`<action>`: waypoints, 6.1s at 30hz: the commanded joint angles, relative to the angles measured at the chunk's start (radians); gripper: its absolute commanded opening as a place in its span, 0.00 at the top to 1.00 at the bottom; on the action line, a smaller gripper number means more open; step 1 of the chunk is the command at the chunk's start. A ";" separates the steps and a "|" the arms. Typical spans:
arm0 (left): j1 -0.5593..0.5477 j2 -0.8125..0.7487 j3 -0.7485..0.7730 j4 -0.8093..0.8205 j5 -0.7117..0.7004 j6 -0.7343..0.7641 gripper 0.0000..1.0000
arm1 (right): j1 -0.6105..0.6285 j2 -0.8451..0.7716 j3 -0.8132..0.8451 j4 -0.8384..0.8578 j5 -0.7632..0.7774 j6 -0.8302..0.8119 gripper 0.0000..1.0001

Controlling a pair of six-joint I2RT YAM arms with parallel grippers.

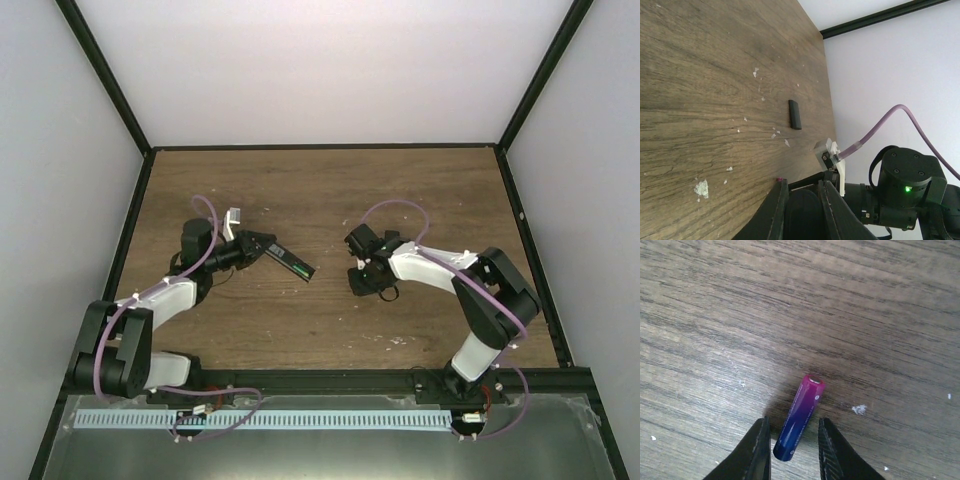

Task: Load the batteries into the remote control

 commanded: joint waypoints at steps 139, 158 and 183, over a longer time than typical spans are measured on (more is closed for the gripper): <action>-0.047 0.125 0.128 0.528 0.296 -0.587 1.00 | -0.152 -0.367 0.186 0.081 -0.720 0.092 0.32; -0.018 0.149 0.101 0.713 0.286 -0.711 1.00 | -0.153 -0.298 0.159 0.207 -0.945 0.188 0.36; -0.016 0.185 0.077 0.794 0.277 -0.746 1.00 | -0.153 -0.258 0.164 0.187 -1.015 0.152 0.54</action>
